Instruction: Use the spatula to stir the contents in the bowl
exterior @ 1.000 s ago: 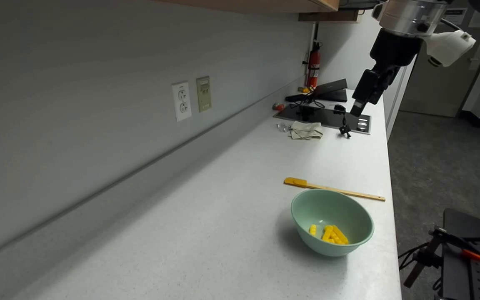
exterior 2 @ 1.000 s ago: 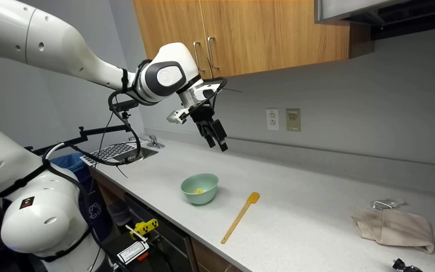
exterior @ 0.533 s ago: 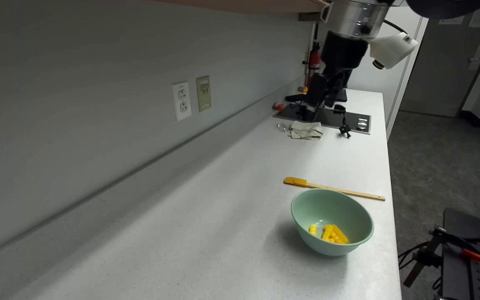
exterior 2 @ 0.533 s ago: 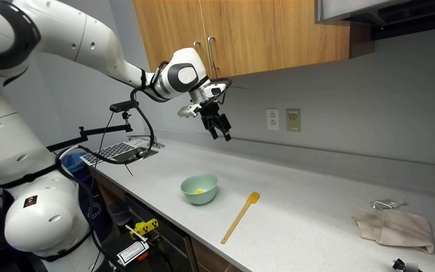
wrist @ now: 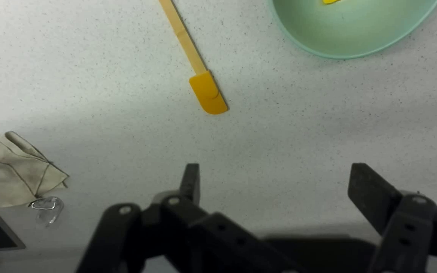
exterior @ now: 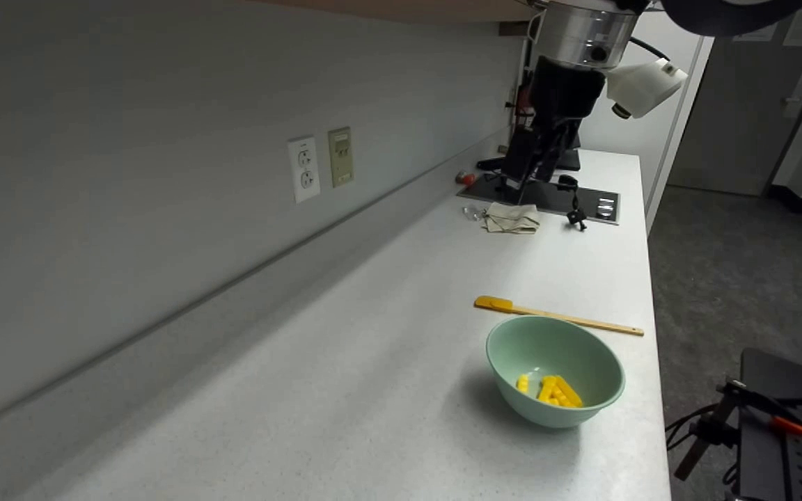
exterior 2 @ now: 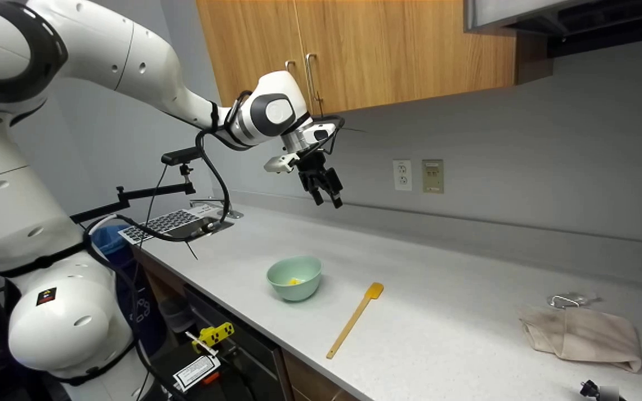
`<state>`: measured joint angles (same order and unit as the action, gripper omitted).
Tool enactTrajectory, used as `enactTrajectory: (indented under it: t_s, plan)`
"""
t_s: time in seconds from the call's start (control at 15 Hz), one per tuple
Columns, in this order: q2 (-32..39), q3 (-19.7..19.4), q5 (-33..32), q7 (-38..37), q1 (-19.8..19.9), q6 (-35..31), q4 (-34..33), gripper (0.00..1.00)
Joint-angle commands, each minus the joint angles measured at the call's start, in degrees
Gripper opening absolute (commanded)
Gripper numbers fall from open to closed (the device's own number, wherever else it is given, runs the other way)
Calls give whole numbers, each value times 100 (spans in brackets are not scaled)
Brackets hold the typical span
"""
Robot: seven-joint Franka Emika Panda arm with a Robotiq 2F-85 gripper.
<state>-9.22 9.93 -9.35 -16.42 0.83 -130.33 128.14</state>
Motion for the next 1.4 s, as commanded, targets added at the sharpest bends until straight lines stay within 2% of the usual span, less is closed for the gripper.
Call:
enactTrajectory:
  t_s: [0.0,0.67,1.07,1.33]
  plan:
    - [1,-135,-25,-15,-133,12,-4,100]
    - [-1,-135,-25,-15,-135,12,14,100]
    - [-238,-176,-43,-7,-141,6,531,100]
    - [-597,-225,17,55,-125,106,1111,100]
